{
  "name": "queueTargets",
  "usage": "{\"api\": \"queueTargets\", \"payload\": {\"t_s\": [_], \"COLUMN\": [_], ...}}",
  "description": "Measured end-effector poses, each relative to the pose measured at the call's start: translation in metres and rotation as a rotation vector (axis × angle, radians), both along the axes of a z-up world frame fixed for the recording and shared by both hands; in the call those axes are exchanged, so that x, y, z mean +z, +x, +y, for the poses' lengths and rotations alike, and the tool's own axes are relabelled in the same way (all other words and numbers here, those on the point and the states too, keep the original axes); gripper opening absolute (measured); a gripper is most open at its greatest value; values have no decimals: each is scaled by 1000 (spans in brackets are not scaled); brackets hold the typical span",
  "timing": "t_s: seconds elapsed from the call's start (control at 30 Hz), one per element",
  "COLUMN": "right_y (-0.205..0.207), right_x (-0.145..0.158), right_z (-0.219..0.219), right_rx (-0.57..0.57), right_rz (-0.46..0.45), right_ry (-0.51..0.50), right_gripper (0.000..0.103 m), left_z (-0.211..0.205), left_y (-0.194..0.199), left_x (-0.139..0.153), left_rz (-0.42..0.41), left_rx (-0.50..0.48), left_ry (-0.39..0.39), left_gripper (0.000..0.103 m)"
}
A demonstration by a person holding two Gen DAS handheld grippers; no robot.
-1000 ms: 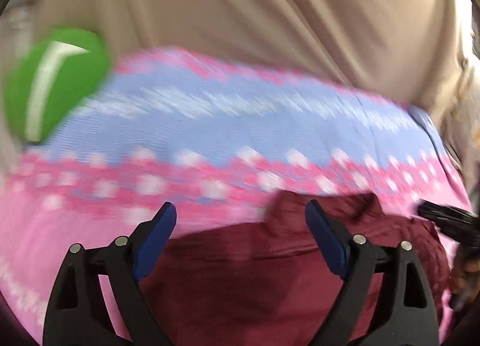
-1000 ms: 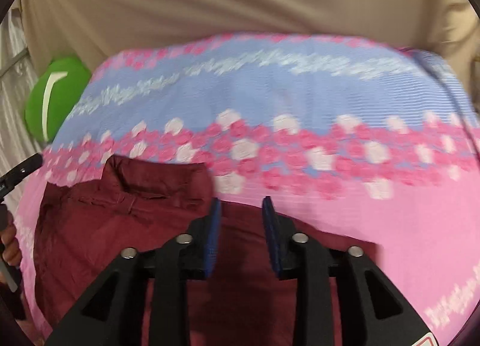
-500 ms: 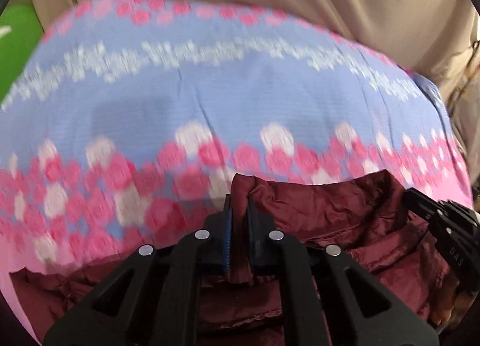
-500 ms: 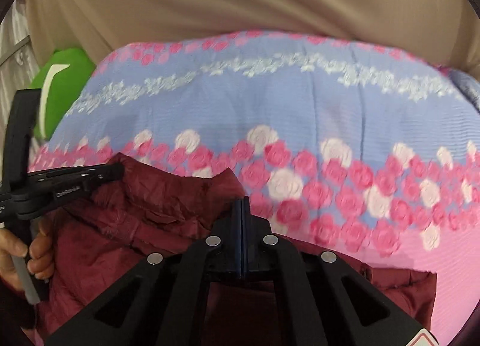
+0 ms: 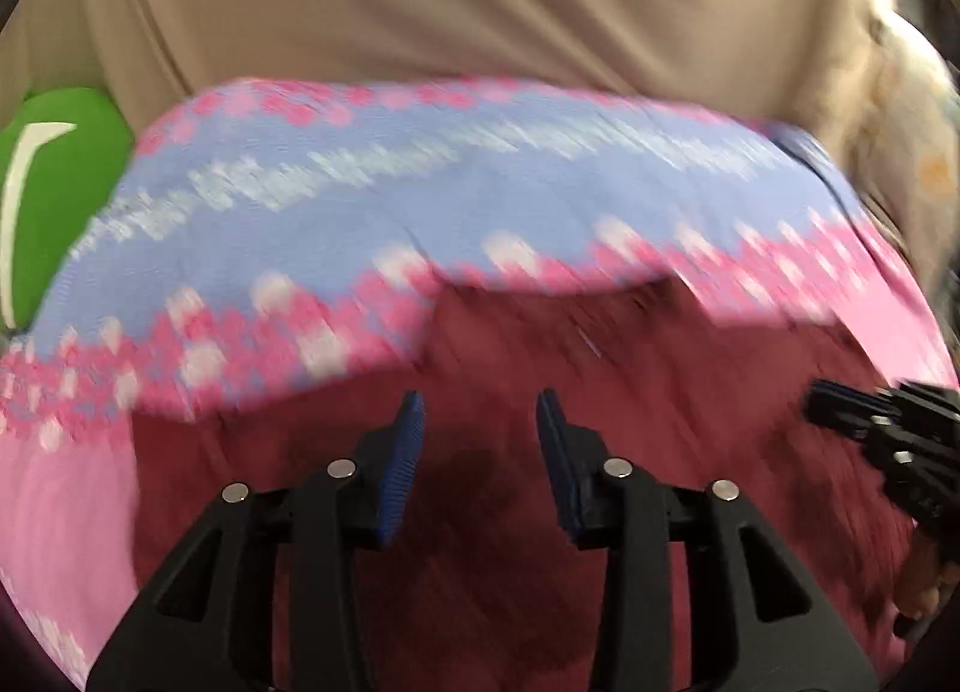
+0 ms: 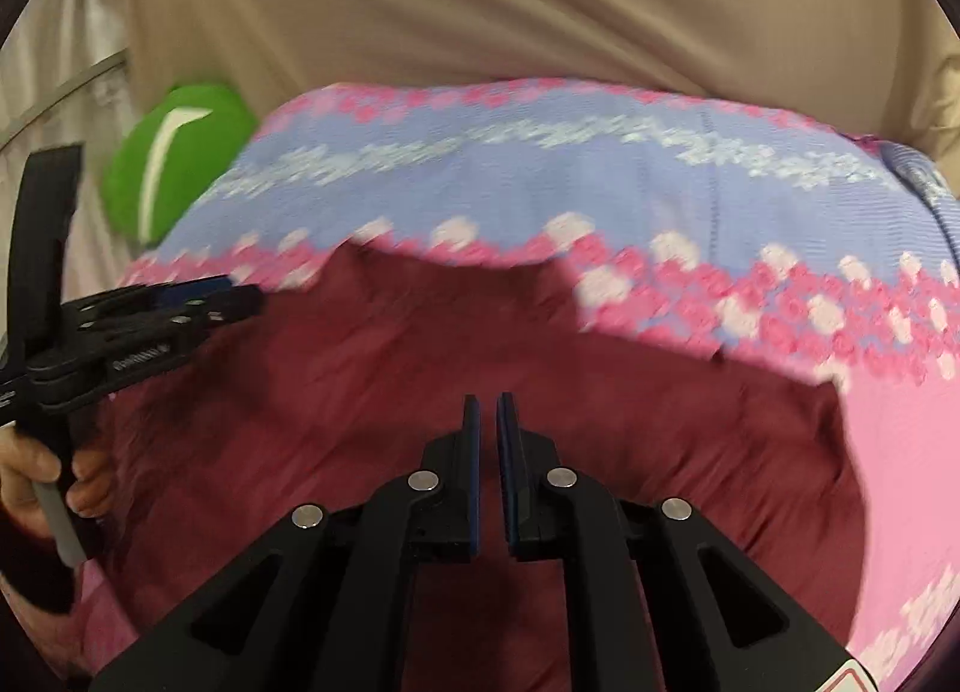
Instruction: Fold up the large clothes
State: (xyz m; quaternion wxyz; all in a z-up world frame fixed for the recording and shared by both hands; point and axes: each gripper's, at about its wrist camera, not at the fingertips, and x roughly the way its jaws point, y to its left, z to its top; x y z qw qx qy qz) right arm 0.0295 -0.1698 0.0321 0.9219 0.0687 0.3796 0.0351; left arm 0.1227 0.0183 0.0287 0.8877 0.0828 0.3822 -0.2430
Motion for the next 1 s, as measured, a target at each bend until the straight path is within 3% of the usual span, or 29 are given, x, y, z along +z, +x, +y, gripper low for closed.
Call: {"api": "queueTargets", "payload": {"t_s": [0.07, 0.13, 0.2, 0.27, 0.33, 0.4, 0.43, 0.5, 0.57, 0.67, 0.73, 0.77, 0.83, 1.0], "right_y": [-23, -36, -59, -83, -112, -131, -139, -152, -150, -152, -157, -158, -155, -120], "right_x": [-15, -30, -42, -47, -49, -43, -39, -34, -46, -71, -60, -53, -32, -4], "right_z": [14, 11, -18, -54, -92, -101, -102, -87, -77, -78, -75, -71, -53, 19], "right_rx": [40, -10, -136, -257, -391, -463, -464, -411, -366, -396, -427, -424, -367, -115], "right_rz": [30, 41, 44, 39, 47, 46, 34, 4, 42, 102, 103, 87, 34, -42], "right_ry": [0, -54, -82, -49, 2, -14, -10, 7, -15, -38, -28, -25, -3, 17], "right_gripper": [9, 9, 9, 0, 0, 5, 17, 17, 14, 6, 9, 15, 18, 18], "left_z": [0, 13, 30, 51, 69, 82, 87, 91, 93, 99, 108, 112, 123, 153], "left_y": [-22, -35, -47, -56, -59, -63, -66, -71, -74, -79, -87, -90, -96, -103], "left_x": [-23, -41, -44, -42, -43, -46, -47, -47, -49, -47, -38, -34, -24, -15], "left_rz": [59, 76, 30, -1, 15, 37, 37, 36, 37, 54, 42, 35, 14, 6], "left_rx": [-25, -2, 50, 120, 156, 198, 206, 231, 254, 257, 271, 277, 303, 388], "left_ry": [24, 46, 71, 98, 82, 63, 60, 44, 26, 1, -7, -19, -40, -95], "left_gripper": [38, 40, 40, 40, 40, 41, 41, 42, 43, 45, 58, 61, 73, 79]}}
